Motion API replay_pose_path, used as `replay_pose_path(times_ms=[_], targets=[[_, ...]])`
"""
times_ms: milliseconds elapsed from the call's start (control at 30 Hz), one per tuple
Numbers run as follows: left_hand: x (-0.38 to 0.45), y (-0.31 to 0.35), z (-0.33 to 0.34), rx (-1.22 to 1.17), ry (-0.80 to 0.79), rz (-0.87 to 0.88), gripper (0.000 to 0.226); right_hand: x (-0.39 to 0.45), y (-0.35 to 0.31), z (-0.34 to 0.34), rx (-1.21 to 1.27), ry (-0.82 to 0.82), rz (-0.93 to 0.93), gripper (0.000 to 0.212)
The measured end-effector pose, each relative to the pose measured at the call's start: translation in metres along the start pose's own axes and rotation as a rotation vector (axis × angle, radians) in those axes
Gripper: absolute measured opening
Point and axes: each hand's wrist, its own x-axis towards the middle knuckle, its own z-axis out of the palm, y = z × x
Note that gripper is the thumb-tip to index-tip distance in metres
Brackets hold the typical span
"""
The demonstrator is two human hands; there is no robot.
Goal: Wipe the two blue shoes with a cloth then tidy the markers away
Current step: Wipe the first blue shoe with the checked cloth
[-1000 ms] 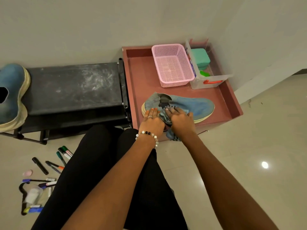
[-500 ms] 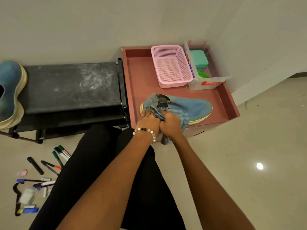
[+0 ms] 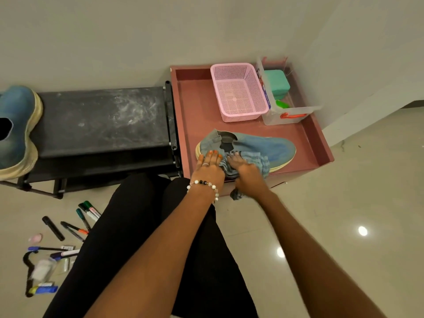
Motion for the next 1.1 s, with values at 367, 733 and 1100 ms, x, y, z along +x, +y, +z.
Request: replay_pose_path(times_ms=[367, 733, 1100], targets=[[0.002, -0.003, -0.001, -0.033, -0.033, 0.012, 0.065, 0.007, -0.018, 0.013, 0.002, -0.009, 0.099, 0.068], [-0.004, -0.006, -0.009, -0.200, 0.085, 0.012, 0.074, -0.002, 0.013, -0.032, 0.444, 0.566, 0.586, 0.017], [-0.007, -0.010, -0.004, -0.040, 0.069, -0.180, 0.067, 0.016, -0.035, 0.028, -0.114, 0.143, -0.002, 0.060]])
